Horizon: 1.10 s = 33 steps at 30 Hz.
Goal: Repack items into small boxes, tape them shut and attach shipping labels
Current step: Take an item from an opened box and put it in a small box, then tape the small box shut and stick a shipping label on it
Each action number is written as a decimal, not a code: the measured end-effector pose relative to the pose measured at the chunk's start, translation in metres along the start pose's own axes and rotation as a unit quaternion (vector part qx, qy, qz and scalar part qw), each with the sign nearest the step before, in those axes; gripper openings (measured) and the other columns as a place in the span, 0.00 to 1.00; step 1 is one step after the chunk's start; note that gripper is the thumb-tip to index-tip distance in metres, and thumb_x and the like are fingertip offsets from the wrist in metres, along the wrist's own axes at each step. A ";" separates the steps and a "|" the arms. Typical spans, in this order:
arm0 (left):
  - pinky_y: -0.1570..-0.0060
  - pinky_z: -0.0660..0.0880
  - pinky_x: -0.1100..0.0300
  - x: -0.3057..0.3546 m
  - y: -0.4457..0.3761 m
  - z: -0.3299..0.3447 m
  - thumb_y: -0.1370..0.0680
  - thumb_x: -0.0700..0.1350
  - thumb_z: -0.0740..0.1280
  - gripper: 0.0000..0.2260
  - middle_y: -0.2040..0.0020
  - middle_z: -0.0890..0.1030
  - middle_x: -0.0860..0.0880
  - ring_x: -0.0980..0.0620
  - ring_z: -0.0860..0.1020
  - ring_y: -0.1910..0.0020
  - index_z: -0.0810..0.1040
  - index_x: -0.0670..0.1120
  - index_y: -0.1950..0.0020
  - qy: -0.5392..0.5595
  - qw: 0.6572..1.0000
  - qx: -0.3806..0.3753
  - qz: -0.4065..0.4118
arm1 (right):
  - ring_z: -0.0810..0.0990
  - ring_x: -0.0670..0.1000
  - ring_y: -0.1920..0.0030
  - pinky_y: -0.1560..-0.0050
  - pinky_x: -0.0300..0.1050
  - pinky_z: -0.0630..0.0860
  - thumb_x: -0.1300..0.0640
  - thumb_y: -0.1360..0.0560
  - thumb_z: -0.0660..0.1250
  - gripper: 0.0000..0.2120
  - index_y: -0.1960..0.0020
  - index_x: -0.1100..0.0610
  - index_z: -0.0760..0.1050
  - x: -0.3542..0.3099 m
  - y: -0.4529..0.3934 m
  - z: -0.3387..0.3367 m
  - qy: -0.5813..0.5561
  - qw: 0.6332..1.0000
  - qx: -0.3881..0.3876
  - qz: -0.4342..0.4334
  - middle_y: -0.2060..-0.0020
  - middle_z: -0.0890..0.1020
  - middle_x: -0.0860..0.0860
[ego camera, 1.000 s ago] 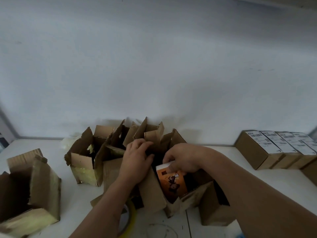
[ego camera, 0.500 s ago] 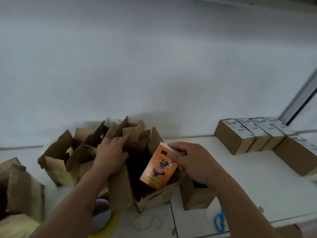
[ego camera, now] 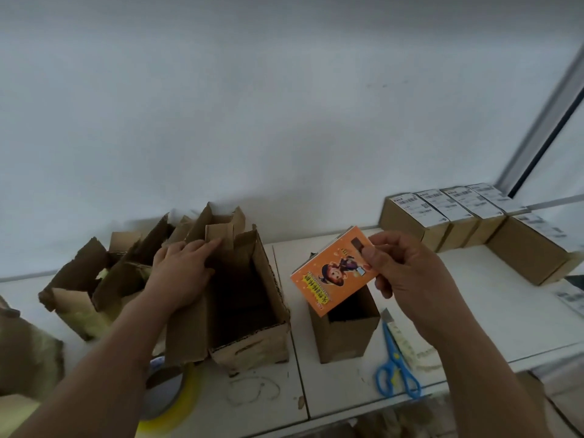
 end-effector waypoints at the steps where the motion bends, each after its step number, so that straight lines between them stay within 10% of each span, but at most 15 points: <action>1: 0.25 0.52 0.43 0.005 0.004 -0.006 0.19 0.53 0.60 0.27 0.21 0.59 0.52 0.44 0.56 0.23 0.55 0.61 0.21 0.015 1.000 -0.002 -0.013 | 0.75 0.43 0.71 0.70 0.38 0.74 0.52 0.22 0.67 0.07 0.47 0.52 0.76 0.001 -0.002 -0.006 0.008 1.000 0.006 -0.003 0.63 0.83 0.48; 7: 0.29 0.63 0.52 0.091 0.063 -0.070 0.17 0.45 0.58 0.18 0.26 0.67 0.51 0.50 0.65 0.28 0.68 0.51 0.27 0.307 0.942 0.137 -0.014 | 0.75 0.44 0.70 0.69 0.38 0.74 0.52 0.21 0.66 0.06 0.47 0.52 0.77 0.012 -0.014 -0.029 0.043 0.999 0.025 -0.004 0.63 0.83 0.49; 13: 0.66 0.68 0.75 0.186 0.090 -0.031 0.16 0.49 0.58 0.21 0.28 0.69 0.54 0.64 0.69 0.46 0.61 0.54 0.23 0.549 0.833 -0.022 -0.067 | 0.75 0.43 0.71 0.68 0.37 0.73 0.51 0.22 0.67 0.05 0.48 0.50 0.77 0.020 -0.021 -0.036 0.056 0.997 0.046 -0.015 0.61 0.83 0.48; 20: 0.34 0.62 0.50 0.199 0.084 0.023 0.16 0.57 0.52 0.23 0.24 0.63 0.50 0.49 0.60 0.25 0.57 0.53 0.21 0.657 0.723 -0.080 -0.199 | 0.77 0.38 0.70 0.69 0.32 0.71 0.49 0.22 0.67 0.06 0.47 0.48 0.77 0.027 -0.033 -0.024 0.106 0.994 0.017 -0.020 0.57 0.81 0.43; 33: 0.39 0.65 0.60 0.196 0.080 0.059 0.17 0.56 0.55 0.21 0.27 0.69 0.54 0.57 0.67 0.35 0.62 0.57 0.23 0.643 0.750 -0.064 -0.138 | 0.76 0.41 0.63 0.63 0.34 0.67 0.47 0.20 0.63 0.10 0.45 0.49 0.79 0.039 -0.049 -0.016 0.219 0.975 -0.002 -0.027 0.58 0.80 0.42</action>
Point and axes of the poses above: each hand's wrist, its own y-axis away from the middle knuckle, its own z-axis out of the palm, x = y × z, the point moved 4 cm from there along -y, towards the middle knuckle
